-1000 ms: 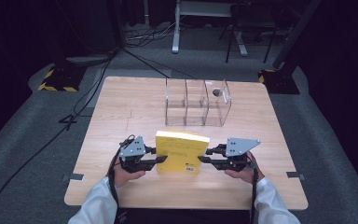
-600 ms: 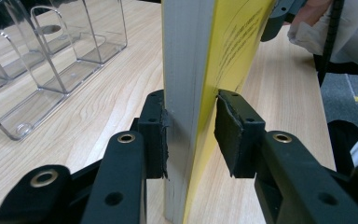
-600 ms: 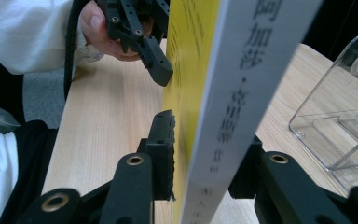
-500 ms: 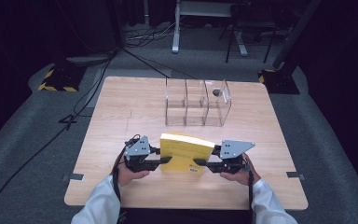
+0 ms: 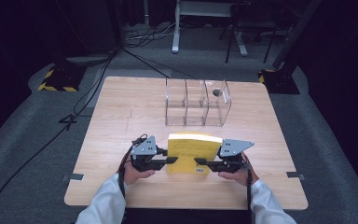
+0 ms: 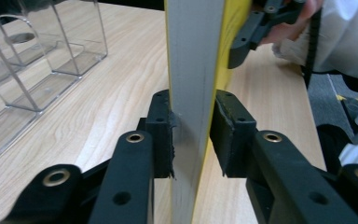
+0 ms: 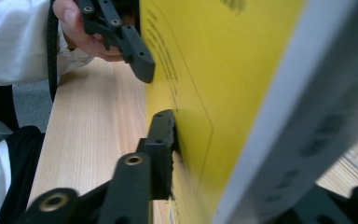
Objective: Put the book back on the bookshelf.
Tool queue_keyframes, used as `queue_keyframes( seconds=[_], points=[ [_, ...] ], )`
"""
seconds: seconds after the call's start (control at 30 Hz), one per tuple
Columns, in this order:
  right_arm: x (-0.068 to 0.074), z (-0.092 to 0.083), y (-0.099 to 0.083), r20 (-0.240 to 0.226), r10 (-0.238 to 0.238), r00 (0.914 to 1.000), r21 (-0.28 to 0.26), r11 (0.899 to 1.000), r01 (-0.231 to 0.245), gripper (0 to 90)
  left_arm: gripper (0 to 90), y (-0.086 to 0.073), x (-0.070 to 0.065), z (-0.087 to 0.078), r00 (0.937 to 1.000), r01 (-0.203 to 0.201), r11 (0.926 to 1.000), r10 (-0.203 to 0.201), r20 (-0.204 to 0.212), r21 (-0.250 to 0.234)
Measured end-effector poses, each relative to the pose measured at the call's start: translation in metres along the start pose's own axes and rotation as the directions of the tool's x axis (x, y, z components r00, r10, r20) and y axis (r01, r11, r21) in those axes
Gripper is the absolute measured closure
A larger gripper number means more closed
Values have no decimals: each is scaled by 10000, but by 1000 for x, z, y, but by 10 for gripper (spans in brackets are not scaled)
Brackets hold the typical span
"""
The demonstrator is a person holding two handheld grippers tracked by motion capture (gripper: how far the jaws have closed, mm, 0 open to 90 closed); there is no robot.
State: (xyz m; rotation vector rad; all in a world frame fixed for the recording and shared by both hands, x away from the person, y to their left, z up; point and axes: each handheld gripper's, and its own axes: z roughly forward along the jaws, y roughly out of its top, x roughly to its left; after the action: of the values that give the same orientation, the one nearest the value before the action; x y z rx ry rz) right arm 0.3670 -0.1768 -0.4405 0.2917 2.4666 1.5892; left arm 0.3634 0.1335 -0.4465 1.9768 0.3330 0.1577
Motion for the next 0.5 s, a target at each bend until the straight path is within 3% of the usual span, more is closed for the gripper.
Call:
queue_keyframes(
  seconds=[0.1, 0.2, 0.4, 0.5],
  points=[
    [3, -3, 0, -21, -116, 9999, 58, 9999, 116, 752, 654, 2, 2, 4, 9998, 75, 9999, -77, -167, -74],
    [10, -7, 1, 373, -294, 9989, 179, 9994, 287, 759, 629, 5, 1, 9, 9997, 9, 10000, -9, -228, 0],
    [13, -22, -7, 757, -163, 9970, 176, 9997, 150, 753, 656, 12, -2, 23, 9994, -249, 9997, 247, 222, 55],
    [16, -28, -8, 863, -108, 9962, 192, 9998, 92, 709, 656, 15, -2, 30, 9989, -273, 9996, 270, 390, 72]
  ],
)
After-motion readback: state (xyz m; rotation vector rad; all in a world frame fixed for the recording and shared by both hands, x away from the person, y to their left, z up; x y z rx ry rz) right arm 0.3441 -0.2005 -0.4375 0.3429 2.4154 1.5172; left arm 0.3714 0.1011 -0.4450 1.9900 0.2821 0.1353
